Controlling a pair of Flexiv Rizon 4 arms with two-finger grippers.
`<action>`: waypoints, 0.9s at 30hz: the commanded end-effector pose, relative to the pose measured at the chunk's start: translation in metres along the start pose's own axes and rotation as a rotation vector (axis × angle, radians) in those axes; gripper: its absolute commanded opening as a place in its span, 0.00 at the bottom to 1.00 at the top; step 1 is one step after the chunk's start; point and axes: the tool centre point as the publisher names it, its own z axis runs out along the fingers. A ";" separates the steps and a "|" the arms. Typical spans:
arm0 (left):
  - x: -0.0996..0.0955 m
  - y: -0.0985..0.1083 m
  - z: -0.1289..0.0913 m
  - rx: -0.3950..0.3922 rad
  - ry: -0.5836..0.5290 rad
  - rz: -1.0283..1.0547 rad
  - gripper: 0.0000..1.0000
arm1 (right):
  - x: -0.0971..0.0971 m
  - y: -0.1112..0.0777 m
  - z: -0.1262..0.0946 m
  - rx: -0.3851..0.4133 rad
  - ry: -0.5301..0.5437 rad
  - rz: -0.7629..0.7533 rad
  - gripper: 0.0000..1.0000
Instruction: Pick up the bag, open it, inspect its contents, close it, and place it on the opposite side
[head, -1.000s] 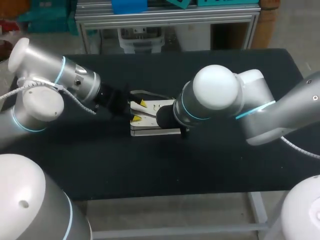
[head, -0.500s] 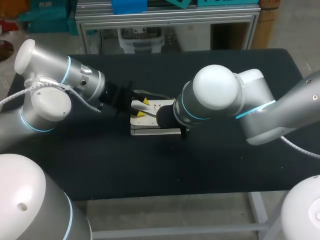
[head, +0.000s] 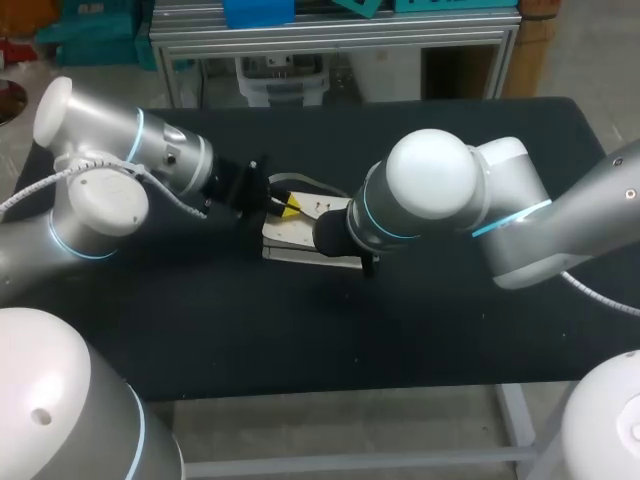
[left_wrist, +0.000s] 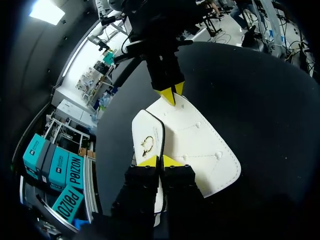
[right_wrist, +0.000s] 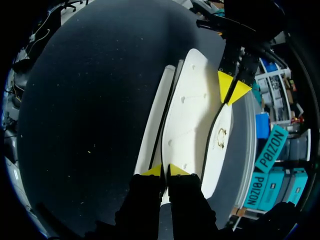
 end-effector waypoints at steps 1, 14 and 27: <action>-0.004 0.000 -0.011 0.024 -0.007 -0.008 0.00 | 0.004 0.001 0.004 -0.001 -0.006 0.000 0.00; -0.012 -0.003 -0.032 0.068 0.021 -0.106 0.00 | 0.004 0.001 0.004 -0.001 -0.006 0.000 0.00; -0.006 -0.005 -0.028 0.013 0.047 -0.146 0.00 | 0.004 0.001 0.004 -0.001 -0.006 0.000 0.00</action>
